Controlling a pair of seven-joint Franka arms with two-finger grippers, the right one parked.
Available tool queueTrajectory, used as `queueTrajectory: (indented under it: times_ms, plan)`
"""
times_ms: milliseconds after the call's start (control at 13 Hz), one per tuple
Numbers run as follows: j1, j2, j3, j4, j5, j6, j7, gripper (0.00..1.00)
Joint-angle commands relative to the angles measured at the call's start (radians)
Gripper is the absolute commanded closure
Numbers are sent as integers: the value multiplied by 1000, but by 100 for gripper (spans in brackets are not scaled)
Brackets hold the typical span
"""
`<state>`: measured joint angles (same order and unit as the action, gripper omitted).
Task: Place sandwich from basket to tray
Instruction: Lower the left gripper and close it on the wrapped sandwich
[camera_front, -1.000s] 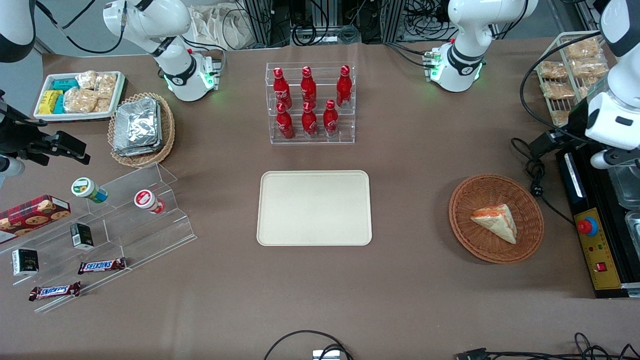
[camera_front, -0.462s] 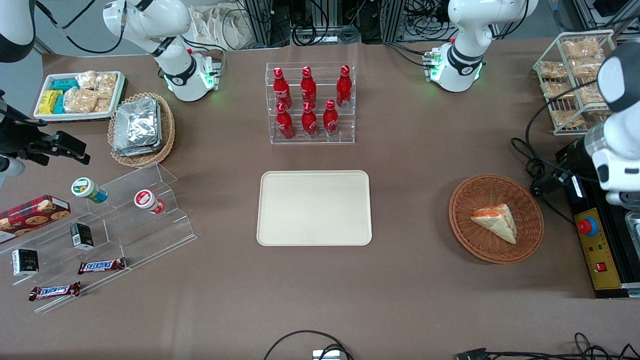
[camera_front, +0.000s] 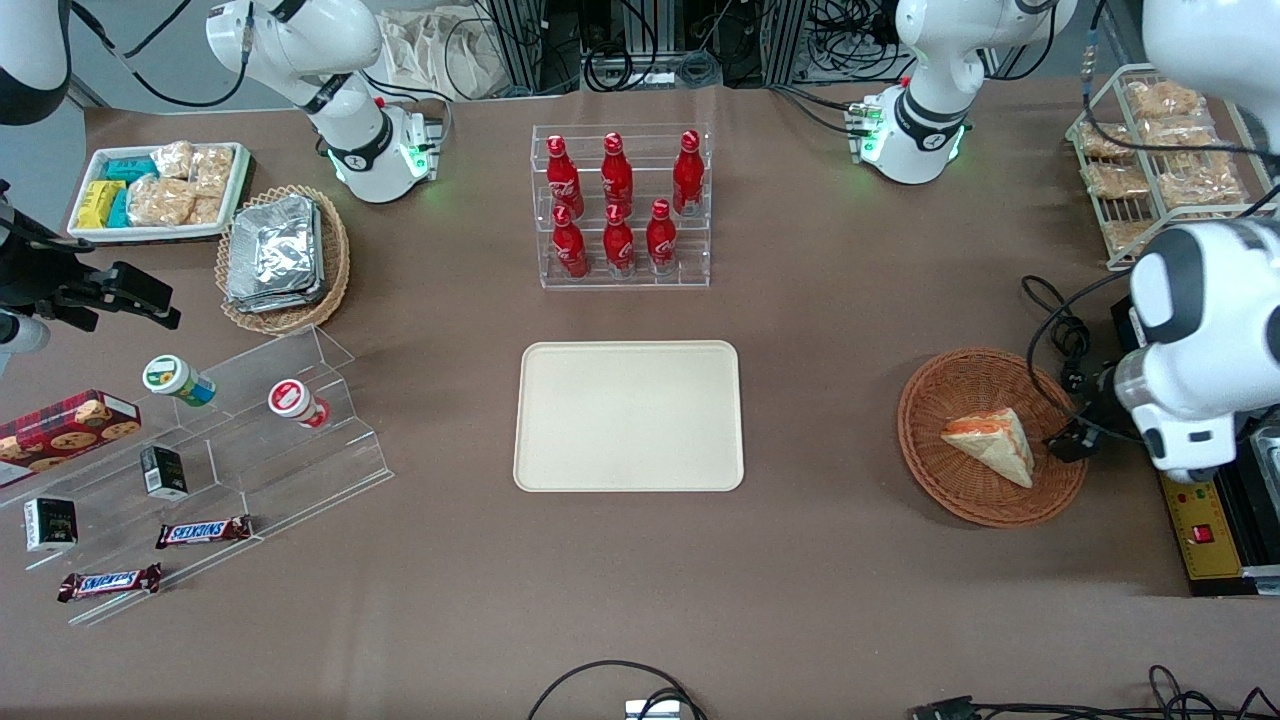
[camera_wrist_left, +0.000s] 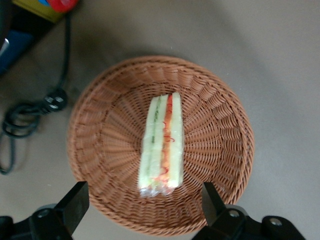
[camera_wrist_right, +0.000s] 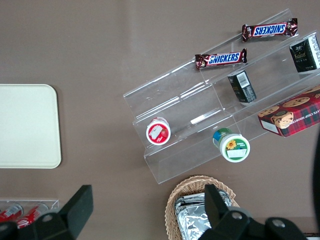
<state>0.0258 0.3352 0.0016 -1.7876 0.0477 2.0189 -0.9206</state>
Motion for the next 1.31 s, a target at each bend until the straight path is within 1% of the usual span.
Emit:
queueTrajectory:
  times_ms: [0, 231, 692, 846, 1077, 1231]
  plan:
    - [-29, 30, 18, -36, 11, 91, -69, 0]
    - [-27, 48, 18, -104, 9, 222, -90, 0]
    - [-17, 57, 18, -147, -5, 245, -93, 0]
    - [-17, 70, 18, -150, -26, 265, -92, 0]
    - [-18, 80, 18, -185, -35, 328, -92, 0]
    - [-20, 85, 18, -187, -37, 331, -92, 0]
